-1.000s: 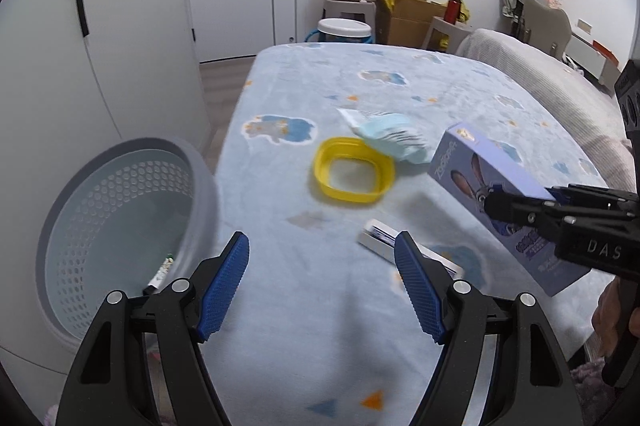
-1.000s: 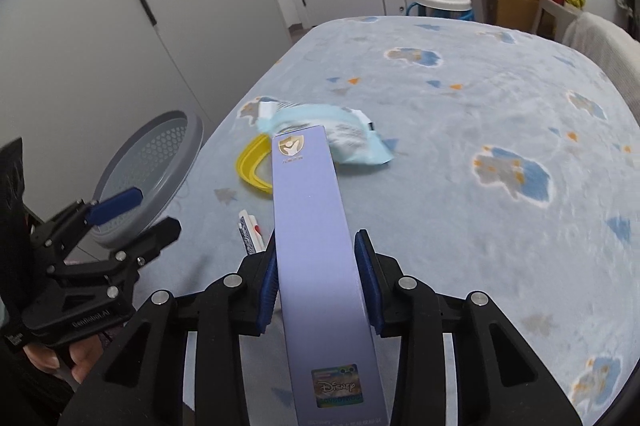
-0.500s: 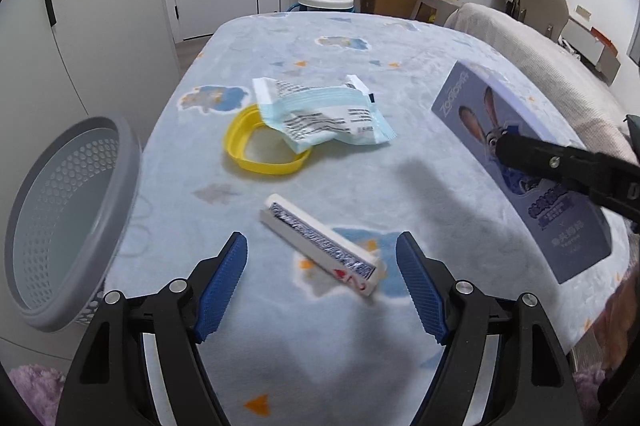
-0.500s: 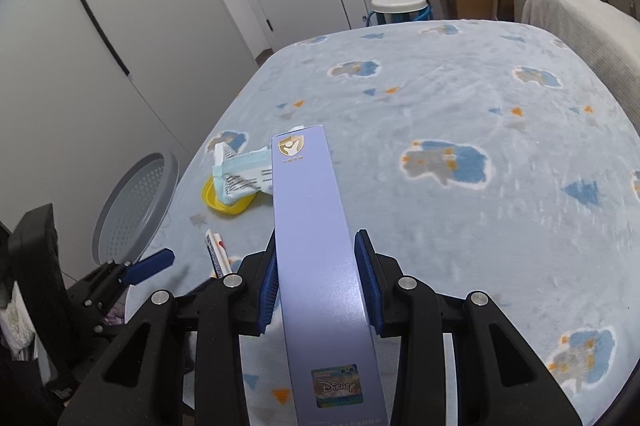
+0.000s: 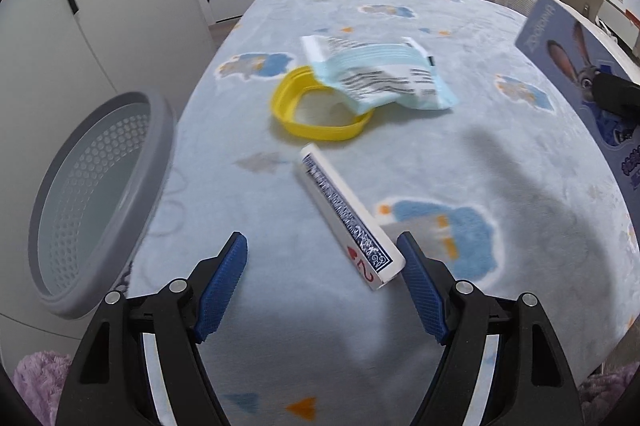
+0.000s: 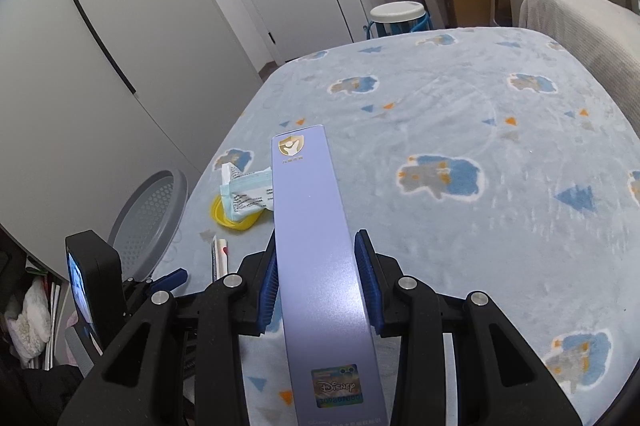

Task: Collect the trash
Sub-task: 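Grasp the blue-white playing-card box with the left gripper while the right holds the lavender box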

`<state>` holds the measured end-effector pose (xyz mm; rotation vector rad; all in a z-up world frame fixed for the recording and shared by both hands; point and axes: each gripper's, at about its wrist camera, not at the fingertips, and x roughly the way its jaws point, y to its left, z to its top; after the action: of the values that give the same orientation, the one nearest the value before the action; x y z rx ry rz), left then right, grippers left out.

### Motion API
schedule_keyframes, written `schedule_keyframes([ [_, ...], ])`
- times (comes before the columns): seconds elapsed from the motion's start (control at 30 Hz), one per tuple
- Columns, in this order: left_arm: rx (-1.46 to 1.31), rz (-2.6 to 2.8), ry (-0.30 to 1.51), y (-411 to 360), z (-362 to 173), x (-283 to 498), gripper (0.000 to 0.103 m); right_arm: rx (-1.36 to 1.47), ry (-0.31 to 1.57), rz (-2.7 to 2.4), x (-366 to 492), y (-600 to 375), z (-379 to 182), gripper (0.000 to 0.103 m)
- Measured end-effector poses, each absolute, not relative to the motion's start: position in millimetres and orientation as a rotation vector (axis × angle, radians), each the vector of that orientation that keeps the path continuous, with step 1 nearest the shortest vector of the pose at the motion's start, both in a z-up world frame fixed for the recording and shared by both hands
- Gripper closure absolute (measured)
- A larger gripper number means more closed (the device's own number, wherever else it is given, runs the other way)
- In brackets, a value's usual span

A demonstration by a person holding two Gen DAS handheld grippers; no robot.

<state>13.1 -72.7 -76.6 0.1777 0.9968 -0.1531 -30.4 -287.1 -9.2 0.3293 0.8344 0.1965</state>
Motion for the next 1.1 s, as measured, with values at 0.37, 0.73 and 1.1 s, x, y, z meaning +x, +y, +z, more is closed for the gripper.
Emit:
schedule_keyframes([
  [0.37, 0.120, -0.176, 0.989, -57, -74, 25, 0.029, 0.324, 0.837, 0.215, -26, -277, -8, 0.068],
  [0.73, 0.130, -0.247, 0.995, -71, -80, 29, 0.077, 0.325, 0.838, 0.217, -25, -277, -8, 0.068],
  [1.1, 0.085, -0.272, 0.931, -44, -58, 10, 0.088, 0.309, 0.833, 0.231, -23, -261, -5, 0.068],
])
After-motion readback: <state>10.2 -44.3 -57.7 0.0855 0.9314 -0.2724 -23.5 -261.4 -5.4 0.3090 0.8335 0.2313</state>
